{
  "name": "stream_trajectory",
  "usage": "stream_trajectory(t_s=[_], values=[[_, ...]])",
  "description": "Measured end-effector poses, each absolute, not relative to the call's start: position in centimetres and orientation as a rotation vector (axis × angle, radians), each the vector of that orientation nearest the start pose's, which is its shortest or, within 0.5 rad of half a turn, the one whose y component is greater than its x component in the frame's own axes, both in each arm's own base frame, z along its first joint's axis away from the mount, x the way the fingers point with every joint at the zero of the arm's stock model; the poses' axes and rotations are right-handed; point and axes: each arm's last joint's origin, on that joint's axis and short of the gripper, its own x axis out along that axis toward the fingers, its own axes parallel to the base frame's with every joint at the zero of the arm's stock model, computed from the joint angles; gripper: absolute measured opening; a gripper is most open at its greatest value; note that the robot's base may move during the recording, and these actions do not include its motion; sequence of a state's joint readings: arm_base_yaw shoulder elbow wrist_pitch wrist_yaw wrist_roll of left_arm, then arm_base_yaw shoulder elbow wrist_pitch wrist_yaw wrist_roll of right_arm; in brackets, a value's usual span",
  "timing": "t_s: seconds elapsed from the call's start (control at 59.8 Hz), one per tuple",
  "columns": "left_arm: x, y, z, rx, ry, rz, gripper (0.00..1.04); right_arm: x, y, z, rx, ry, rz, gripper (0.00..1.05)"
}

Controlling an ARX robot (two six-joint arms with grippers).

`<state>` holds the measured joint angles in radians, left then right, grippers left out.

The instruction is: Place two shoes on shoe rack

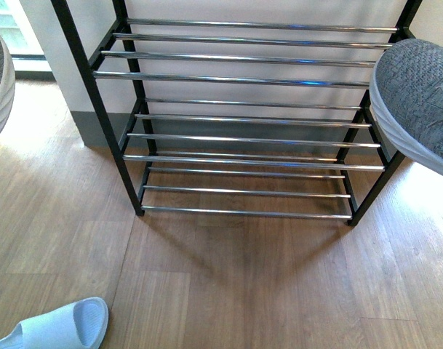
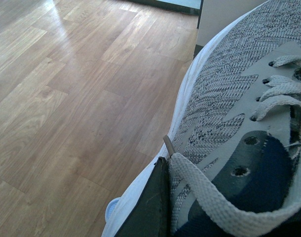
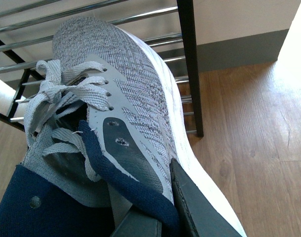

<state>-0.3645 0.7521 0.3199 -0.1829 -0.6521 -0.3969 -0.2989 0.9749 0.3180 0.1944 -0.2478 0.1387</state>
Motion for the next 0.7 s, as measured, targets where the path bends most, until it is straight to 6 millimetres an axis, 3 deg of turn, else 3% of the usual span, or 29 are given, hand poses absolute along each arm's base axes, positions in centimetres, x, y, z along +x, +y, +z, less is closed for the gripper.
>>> stream_trajectory(t_s=[0.702], values=[[14.51,-3.66,18.22,-0.082,0.476,0.378,0.02,18.18,-4.87,17.67,0.262,0.443,-0.082,0.01]])
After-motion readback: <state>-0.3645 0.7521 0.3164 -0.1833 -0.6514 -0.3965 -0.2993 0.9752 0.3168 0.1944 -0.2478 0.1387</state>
